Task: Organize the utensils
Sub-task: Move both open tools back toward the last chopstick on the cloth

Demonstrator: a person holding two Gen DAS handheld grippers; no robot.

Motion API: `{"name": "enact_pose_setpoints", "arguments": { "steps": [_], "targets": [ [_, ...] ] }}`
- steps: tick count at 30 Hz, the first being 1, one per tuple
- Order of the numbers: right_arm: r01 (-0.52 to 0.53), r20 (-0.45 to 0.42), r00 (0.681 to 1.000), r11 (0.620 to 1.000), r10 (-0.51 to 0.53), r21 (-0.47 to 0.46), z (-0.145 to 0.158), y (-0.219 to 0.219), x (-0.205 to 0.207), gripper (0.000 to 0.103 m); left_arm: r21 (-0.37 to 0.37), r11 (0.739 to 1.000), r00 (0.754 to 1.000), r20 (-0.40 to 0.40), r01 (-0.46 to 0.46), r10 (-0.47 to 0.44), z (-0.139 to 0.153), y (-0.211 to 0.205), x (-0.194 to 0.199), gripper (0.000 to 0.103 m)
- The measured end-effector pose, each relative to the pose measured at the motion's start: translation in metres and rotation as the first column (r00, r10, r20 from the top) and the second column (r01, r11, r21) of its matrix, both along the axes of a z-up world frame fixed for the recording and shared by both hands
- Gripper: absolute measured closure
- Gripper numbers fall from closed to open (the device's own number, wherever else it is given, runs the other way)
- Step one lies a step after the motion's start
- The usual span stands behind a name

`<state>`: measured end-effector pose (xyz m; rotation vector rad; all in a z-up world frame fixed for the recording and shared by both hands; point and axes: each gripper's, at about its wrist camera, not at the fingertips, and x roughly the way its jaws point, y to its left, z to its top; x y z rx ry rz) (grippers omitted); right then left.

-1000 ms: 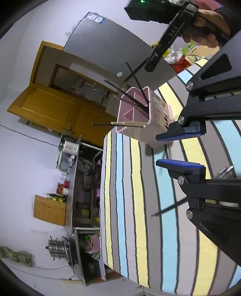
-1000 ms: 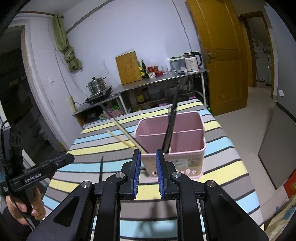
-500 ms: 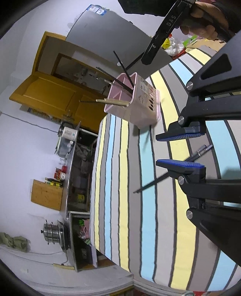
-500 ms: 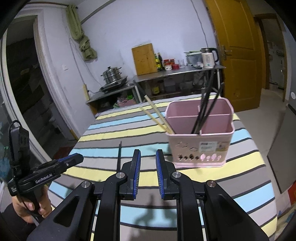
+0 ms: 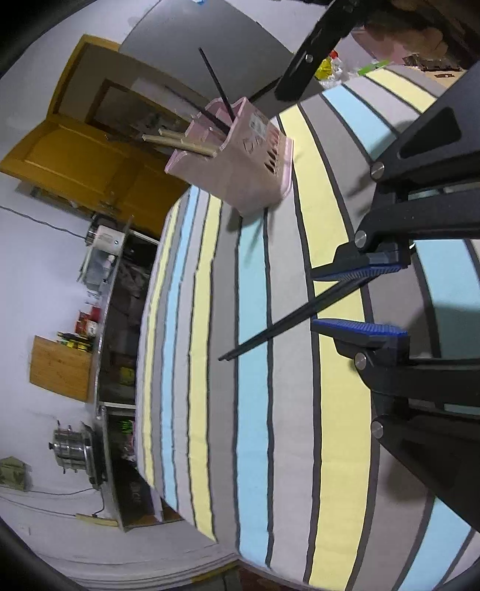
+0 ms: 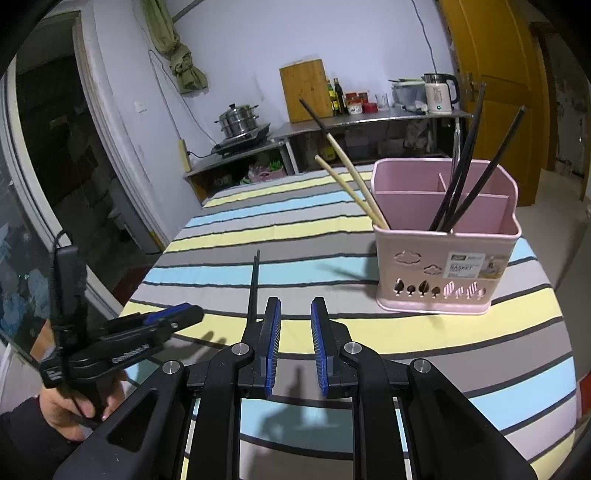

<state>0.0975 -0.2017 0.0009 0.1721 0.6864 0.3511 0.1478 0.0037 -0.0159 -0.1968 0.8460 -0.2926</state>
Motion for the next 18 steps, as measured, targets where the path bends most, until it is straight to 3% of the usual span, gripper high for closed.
{"name": "enact_pose_setpoints", "arguments": {
  "steps": [14, 18],
  "targets": [
    [-0.050, -0.068, 0.996, 0.999, 0.049, -0.007, -0.031, 0.018, 0.023, 0.086, 0.068, 0.997, 0.994, -0.093, -0.047, 0.054, -0.055, -0.016, 0.044, 0.077],
    [-0.052, -0.077, 0.996, 0.999, 0.051, -0.003, -0.036, 0.018, 0.030, 0.086, 0.083, 0.995, 0.995, -0.075, -0.056, 0.062, -0.057, -0.019, 0.044, 0.072]
  ]
}}
